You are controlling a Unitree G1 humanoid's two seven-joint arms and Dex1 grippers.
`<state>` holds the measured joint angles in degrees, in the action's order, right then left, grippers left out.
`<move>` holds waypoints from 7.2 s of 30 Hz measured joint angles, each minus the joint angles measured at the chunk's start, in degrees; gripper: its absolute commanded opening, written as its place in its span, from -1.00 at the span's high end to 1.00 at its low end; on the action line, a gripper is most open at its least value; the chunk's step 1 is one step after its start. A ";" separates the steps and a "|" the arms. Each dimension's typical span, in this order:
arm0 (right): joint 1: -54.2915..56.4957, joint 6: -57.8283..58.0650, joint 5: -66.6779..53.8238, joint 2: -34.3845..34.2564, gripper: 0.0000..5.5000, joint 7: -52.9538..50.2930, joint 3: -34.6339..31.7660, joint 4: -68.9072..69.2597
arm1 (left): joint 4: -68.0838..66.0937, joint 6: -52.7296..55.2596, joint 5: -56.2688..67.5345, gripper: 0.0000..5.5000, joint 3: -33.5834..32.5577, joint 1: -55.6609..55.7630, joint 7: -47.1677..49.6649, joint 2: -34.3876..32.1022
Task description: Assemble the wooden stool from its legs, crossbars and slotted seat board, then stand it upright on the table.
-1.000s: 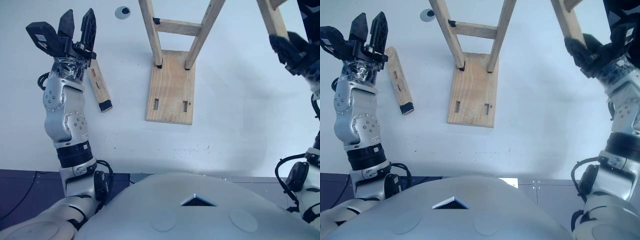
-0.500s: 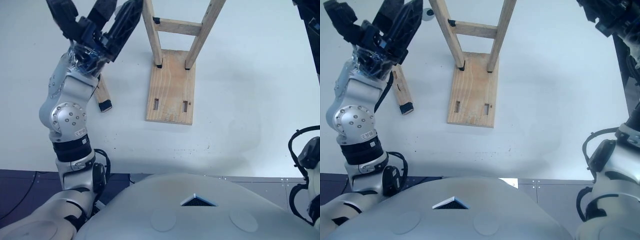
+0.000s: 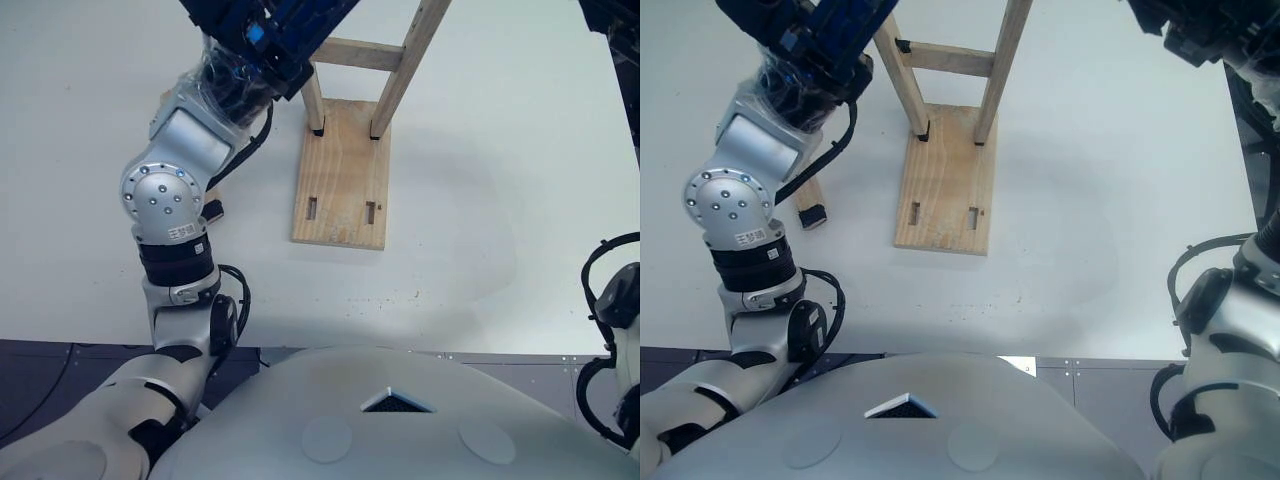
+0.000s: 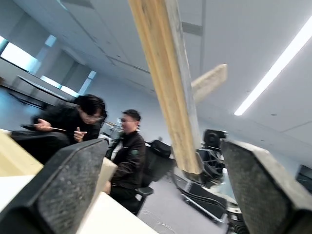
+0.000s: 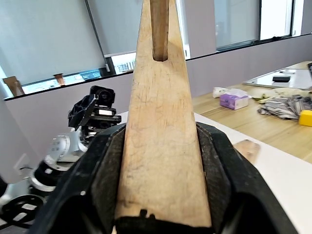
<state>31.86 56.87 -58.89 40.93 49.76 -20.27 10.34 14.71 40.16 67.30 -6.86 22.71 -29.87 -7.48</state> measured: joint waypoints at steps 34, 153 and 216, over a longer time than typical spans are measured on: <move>-8.54 4.77 -15.39 -0.11 0.27 -1.26 5.06 5.85 | 0.01 0.75 3.79 0.26 3.22 2.95 -1.45 5.81; -21.81 -14.14 16.14 6.80 -0.96 18.90 13.57 -6.86 | -4.08 -25.54 -34.27 0.26 7.51 -16.44 -40.38 -29.29; -23.88 -18.21 18.55 0.02 -0.96 13.68 13.64 -9.11 | -8.15 -19.61 -35.76 0.27 23.96 -0.78 -42.06 -38.39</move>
<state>7.98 38.66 -40.34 40.95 63.44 -6.63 1.23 6.56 20.54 31.54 17.10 21.93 -71.94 -45.87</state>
